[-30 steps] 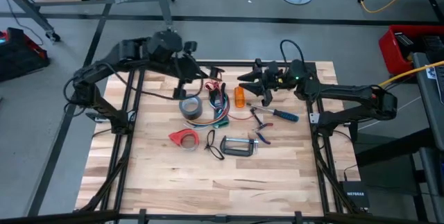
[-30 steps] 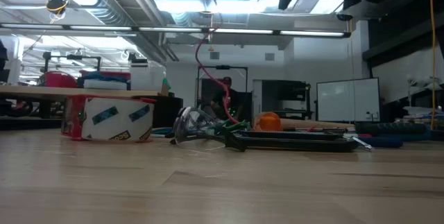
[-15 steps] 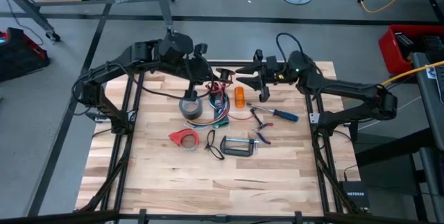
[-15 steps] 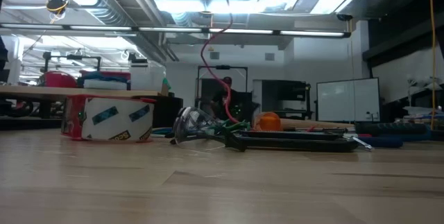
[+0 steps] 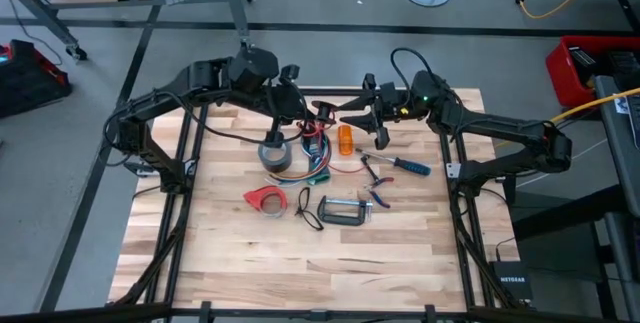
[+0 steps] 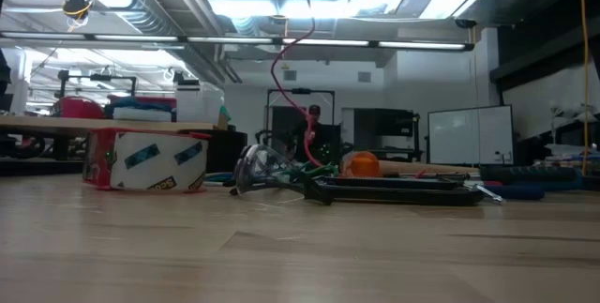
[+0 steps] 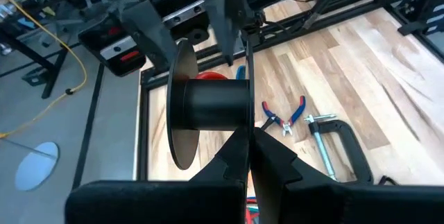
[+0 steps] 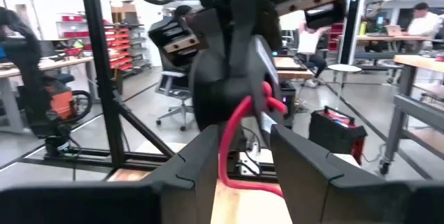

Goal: Coil cords
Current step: Coil the red wire

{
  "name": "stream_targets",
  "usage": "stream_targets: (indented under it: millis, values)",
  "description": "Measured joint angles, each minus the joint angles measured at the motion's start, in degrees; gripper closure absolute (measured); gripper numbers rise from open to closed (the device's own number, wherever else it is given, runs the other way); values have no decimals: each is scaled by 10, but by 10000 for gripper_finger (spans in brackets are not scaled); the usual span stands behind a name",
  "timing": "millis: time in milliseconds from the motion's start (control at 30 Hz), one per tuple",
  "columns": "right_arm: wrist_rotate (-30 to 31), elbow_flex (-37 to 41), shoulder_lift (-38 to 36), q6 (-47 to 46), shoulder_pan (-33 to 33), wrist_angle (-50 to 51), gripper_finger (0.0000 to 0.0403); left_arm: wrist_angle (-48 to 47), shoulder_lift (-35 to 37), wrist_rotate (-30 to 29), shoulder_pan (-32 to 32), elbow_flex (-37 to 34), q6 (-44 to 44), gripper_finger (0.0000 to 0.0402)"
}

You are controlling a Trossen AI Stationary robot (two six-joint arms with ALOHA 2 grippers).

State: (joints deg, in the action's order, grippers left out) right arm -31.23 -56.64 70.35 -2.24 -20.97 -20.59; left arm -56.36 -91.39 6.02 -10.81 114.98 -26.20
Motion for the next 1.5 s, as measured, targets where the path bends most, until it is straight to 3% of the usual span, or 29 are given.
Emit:
stream_targets:
  millis: [667, 833, 1067, 1200, 1367, 1500]
  values:
    - [3, 0, 0, 0, 0, 5, 271, 25, -36, 30, 1, -2, 17, 401]
    - [3, 0, 0, 0, 0, 26, 307, 26, -36, 30, 1, -2, 18, 401]
    - [2, 0, 0, 13, 0, 27, 388, 29, -36, 52, 0, -2, 17, 401]
    - [3, 0, 0, 12, 0, 28, 386, 29, -36, 50, 0, -2, 18, 396]
    - [24, 0, 0, 12, -1, 34, 395, 29, -36, -9, 1, -2, -4, 377]
    - [59, 0, 0, 10, -2, 50, 396, 29, -29, -93, 1, 0, -45, 352]
